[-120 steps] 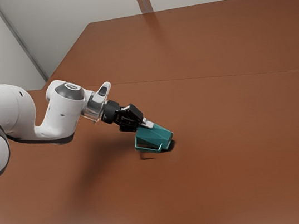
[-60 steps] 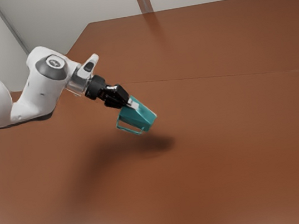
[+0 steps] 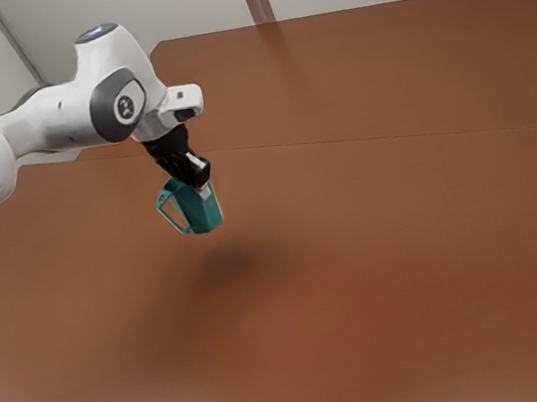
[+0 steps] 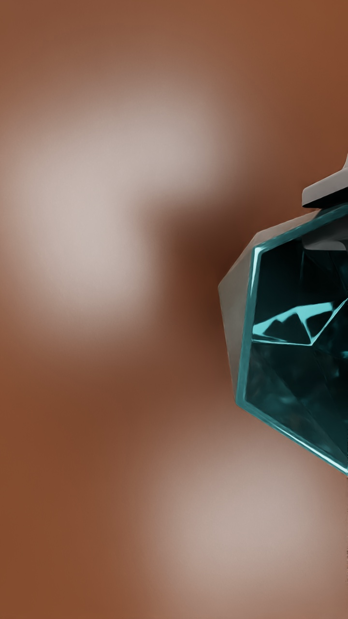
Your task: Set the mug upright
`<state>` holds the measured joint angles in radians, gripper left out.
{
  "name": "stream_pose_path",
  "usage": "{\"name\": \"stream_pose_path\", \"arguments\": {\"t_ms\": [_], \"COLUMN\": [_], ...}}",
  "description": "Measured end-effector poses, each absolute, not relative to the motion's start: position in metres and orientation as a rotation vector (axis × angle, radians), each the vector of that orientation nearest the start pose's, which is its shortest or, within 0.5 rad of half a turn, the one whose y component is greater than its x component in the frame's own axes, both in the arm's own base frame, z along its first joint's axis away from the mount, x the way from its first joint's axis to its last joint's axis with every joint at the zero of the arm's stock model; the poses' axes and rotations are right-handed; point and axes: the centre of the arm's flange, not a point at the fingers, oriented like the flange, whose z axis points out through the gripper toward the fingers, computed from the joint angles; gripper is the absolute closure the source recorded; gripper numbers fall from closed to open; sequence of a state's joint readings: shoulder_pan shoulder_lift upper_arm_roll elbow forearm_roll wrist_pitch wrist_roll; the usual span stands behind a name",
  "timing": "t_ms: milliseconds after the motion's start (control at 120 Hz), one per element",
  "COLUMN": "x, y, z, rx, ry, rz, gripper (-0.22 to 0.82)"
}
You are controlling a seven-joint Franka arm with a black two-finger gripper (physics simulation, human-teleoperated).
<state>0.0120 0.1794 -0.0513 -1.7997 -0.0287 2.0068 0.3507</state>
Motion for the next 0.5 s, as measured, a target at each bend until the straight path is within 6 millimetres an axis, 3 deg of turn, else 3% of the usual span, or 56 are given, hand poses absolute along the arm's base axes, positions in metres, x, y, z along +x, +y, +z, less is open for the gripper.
{"name": "stream_pose_path", "arguments": {"t_ms": [283, 500], "x": [0.615, 0.618], "y": [-0.029, -0.033], "z": [0.395, 0.381], "rx": [-3.107, -3.117], "ry": [0.435, 0.342], "rz": [-0.008, -0.024], "gripper": [0.78, 0.78]}}
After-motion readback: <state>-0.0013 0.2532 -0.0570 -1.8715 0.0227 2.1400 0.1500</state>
